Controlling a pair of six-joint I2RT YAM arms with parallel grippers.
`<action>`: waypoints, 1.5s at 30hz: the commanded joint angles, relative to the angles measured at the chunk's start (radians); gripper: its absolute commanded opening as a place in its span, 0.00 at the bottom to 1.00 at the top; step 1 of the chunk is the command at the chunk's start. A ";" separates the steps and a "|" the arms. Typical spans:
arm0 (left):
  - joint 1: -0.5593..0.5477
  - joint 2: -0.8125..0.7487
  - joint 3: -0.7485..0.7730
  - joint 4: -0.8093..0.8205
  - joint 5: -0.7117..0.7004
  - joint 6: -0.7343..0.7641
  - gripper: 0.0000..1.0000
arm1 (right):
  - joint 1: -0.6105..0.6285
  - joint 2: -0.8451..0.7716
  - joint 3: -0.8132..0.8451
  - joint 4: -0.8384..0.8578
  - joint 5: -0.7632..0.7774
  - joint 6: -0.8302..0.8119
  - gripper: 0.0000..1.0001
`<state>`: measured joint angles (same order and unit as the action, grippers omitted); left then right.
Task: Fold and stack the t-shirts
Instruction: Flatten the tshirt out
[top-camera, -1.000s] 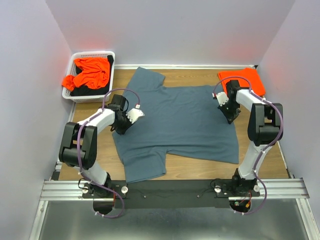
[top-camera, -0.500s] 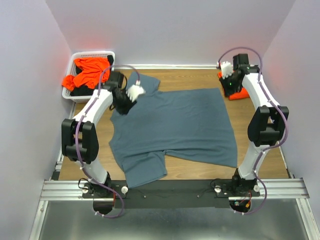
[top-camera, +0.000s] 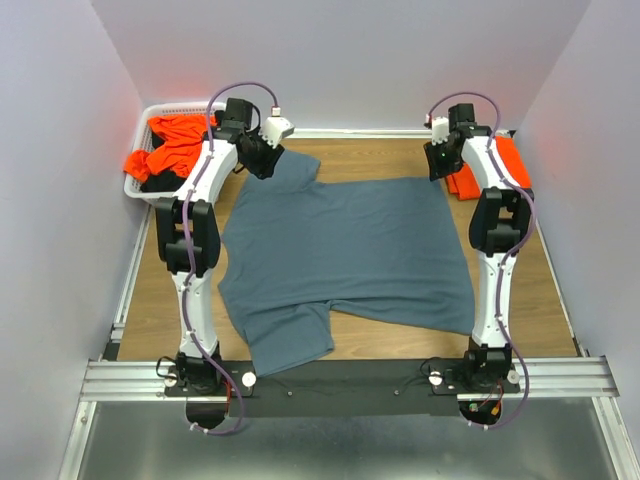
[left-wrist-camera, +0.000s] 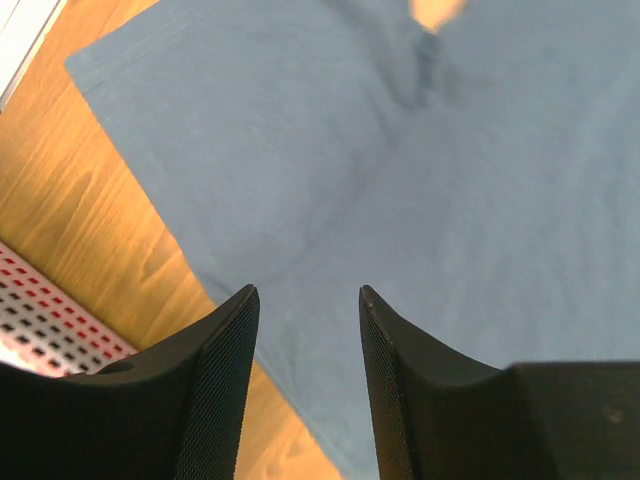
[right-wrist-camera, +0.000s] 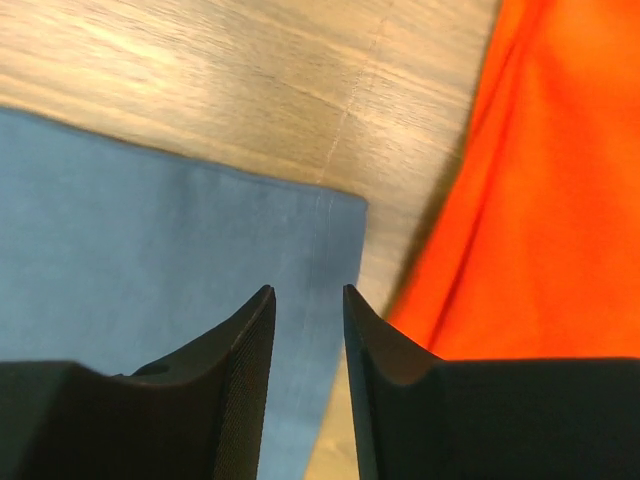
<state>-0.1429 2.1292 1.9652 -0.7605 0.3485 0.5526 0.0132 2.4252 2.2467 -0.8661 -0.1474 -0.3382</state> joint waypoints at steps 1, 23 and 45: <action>0.037 0.079 0.093 0.055 0.027 -0.107 0.54 | -0.004 0.046 0.053 0.042 -0.021 0.059 0.41; 0.080 0.255 0.204 0.128 -0.043 -0.181 0.67 | -0.004 0.187 0.071 0.137 0.013 0.102 0.53; 0.095 0.475 0.411 0.170 -0.175 -0.224 0.67 | -0.004 0.149 -0.032 0.136 0.005 0.053 0.01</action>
<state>-0.0628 2.5671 2.3287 -0.6205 0.2028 0.3424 0.0128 2.5431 2.2662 -0.6926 -0.1623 -0.2611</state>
